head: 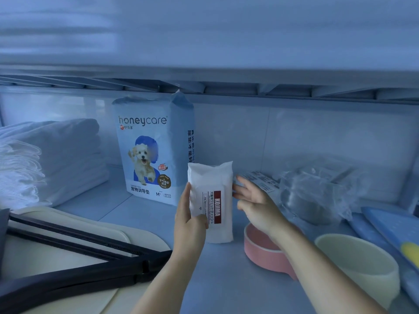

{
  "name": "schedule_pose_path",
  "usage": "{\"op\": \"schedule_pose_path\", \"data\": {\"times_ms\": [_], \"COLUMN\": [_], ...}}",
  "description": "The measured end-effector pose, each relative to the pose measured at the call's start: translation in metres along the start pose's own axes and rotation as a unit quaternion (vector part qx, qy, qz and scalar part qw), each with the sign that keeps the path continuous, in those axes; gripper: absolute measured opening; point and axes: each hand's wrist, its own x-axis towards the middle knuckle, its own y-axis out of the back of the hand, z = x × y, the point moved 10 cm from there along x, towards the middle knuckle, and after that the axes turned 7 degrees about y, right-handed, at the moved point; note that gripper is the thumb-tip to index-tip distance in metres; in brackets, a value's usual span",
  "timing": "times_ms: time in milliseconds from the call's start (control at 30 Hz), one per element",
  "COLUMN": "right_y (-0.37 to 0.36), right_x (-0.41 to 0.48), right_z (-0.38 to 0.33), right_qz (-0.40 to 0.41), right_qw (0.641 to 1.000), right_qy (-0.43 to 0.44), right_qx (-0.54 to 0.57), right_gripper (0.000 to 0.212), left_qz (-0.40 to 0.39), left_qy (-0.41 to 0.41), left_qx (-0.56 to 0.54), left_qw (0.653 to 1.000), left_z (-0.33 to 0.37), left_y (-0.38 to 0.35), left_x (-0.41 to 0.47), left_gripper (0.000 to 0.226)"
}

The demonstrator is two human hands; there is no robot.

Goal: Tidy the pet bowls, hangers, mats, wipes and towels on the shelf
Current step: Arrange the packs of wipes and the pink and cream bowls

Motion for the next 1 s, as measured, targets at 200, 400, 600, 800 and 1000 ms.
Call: {"op": "schedule_pose_path", "data": {"times_ms": [200,400,600,800,1000], "right_y": [-0.023,-0.034,-0.034,-0.032,-0.021], "right_x": [-0.007,-0.012,-0.012,-0.012,-0.014], "right_z": [0.026,0.032,0.033,0.037,0.032], "right_qz": [-0.054,-0.091,-0.095,-0.127,-0.168], "right_qw": [0.995,0.987,0.977,0.969,0.947], "right_qy": [-0.049,-0.089,-0.064,-0.069,-0.055], "right_qx": [-0.074,-0.103,-0.179,-0.2,-0.268], "right_gripper": [0.055,0.064,0.056,0.059,0.06], "left_qz": [0.01,0.017,0.029,0.033,0.033], "left_qy": [0.052,0.109,0.082,0.055,0.032], "left_qx": [0.039,0.078,0.171,0.217,0.233], "left_qw": [0.998,0.991,0.981,0.974,0.971], "left_z": [-0.026,-0.047,-0.053,-0.048,-0.045], "left_y": [0.004,0.004,0.004,0.003,0.004], "left_x": [0.013,0.017,0.023,0.021,0.021], "left_gripper": [0.077,0.062,0.049,0.046,0.032]}}
